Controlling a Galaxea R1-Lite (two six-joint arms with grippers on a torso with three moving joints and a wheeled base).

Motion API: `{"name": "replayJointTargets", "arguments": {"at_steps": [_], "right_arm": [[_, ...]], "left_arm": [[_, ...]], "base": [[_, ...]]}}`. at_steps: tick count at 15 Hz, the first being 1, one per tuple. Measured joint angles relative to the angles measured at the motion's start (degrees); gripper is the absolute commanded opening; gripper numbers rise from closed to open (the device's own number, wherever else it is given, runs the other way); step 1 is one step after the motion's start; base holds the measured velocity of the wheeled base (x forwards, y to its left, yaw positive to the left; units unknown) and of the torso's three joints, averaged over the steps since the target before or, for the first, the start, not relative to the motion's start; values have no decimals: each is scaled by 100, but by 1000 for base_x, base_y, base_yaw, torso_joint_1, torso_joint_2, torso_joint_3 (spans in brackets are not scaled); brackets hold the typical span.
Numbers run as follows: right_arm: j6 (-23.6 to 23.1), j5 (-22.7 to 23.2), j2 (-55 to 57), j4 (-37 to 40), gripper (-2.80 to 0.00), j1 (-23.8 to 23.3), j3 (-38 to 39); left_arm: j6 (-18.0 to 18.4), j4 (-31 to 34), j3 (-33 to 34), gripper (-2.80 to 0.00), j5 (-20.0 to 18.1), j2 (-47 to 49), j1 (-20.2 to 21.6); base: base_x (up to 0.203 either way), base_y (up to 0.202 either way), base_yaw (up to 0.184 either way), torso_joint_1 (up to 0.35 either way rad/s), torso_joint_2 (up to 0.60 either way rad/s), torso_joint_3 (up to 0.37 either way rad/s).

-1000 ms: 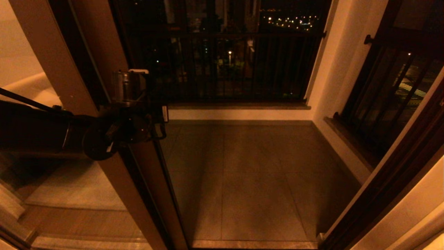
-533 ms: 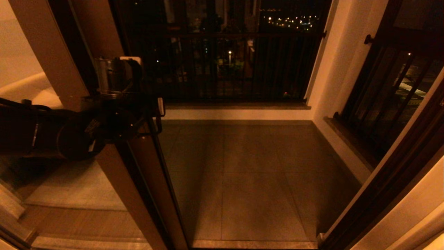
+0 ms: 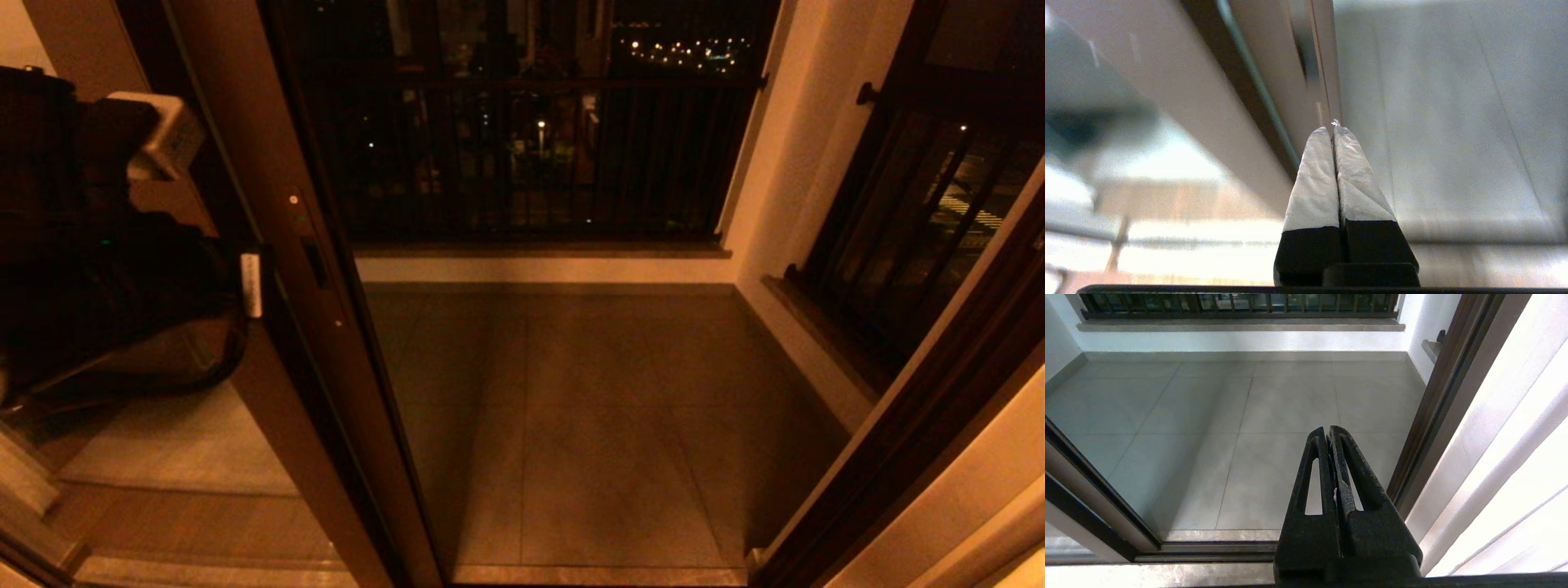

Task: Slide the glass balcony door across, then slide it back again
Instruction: Close the slid door

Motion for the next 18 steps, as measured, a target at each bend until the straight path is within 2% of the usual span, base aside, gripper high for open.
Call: {"name": "replayJointTargets", "arguments": {"at_steps": [2, 3, 5, 6, 9, 10, 14, 18], "right_arm": [[0, 2, 0, 2, -280, 0, 0], [2, 2, 0, 2, -280, 0, 0], [0, 0, 0, 0, -280, 0, 0], [-2, 2, 0, 3, -280, 0, 0], [-2, 2, 0, 2, -280, 0, 0], [-1, 2, 0, 2, -280, 0, 0], [0, -3, 0, 0, -280, 0, 0], [0, 2, 0, 1, -280, 0, 0]], "left_arm": [[-403, 1053, -230, -280, -213, -273, 9], [-680, 1319, -373, -280, -238, -268, 30], [-1120, 1458, -548, -280, -254, -156, 57], [-1230, 1459, -603, -280, -271, -83, 61], [-1301, 1424, -716, -280, -293, 88, 66], [-1349, 1420, -753, 0, -297, 144, 66], [-1503, 1379, -824, 0, -302, 398, 66], [-1505, 913, -908, 0, -388, 753, 96]], "base": [[0, 0, 0, 0, 0, 0], [0, 0, 0, 0, 0, 0], [0, 0, 0, 0, 0, 0], [0, 0, 0, 0, 0, 0], [0, 0, 0, 0, 0, 0], [0, 0, 0, 0, 0, 0], [0, 0, 0, 0, 0, 0], [0, 0, 0, 0, 0, 0]]}}
